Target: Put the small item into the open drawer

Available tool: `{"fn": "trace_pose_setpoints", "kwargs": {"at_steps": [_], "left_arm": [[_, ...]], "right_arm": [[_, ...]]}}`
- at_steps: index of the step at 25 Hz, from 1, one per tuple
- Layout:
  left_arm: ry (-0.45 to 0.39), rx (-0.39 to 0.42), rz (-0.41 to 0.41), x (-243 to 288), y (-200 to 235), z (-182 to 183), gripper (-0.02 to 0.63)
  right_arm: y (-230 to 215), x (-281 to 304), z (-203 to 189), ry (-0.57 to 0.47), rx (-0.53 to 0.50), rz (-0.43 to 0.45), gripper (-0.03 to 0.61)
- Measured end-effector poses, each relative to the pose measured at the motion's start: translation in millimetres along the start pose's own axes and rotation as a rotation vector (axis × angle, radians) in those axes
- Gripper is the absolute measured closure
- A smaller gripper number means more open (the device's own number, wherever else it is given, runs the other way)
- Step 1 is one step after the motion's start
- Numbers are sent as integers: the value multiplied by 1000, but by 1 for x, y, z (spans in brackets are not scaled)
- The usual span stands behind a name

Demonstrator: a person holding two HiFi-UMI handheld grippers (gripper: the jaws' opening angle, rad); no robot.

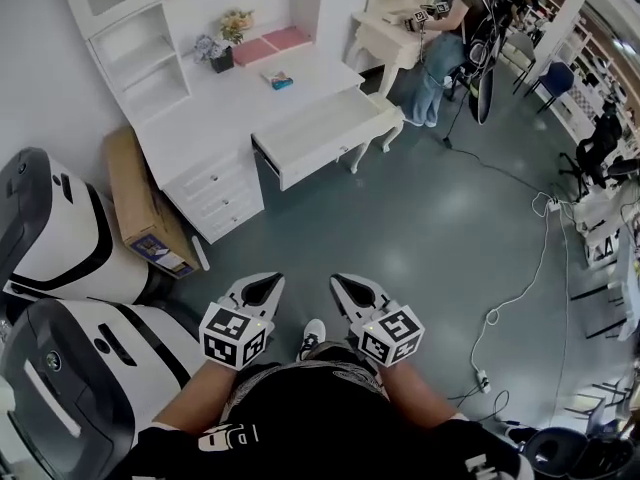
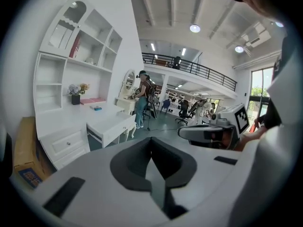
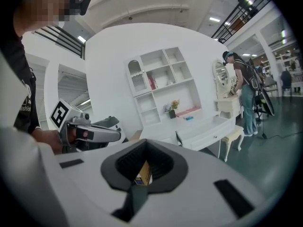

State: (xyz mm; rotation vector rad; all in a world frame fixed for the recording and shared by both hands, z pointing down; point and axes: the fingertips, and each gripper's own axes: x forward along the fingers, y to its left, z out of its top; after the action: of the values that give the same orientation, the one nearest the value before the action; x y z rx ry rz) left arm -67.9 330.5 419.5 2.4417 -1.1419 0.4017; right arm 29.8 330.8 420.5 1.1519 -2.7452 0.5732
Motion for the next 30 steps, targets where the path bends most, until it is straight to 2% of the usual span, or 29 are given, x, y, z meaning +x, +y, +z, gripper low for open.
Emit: {"fn": "trace_pose_setpoints", "kwargs": {"at_steps": [5,9,16,26,30], "left_arm": [[10,20,12,41,-5,17,600],[6,25,18,69,-10,26,600],[50,24,7,102,-16,33,600],[53,24,-5,138,2,51,600],[39,28,-15,160,13,69,600]], "right_arm": [[-35,5,14,10,-17,31,571],[-56,4,10,34,-21,54,571],[-82,4,6,55,23,58,571],[-127,13,16,47,33,2,571],[-145,22,32,40,17,-15,571]]}}
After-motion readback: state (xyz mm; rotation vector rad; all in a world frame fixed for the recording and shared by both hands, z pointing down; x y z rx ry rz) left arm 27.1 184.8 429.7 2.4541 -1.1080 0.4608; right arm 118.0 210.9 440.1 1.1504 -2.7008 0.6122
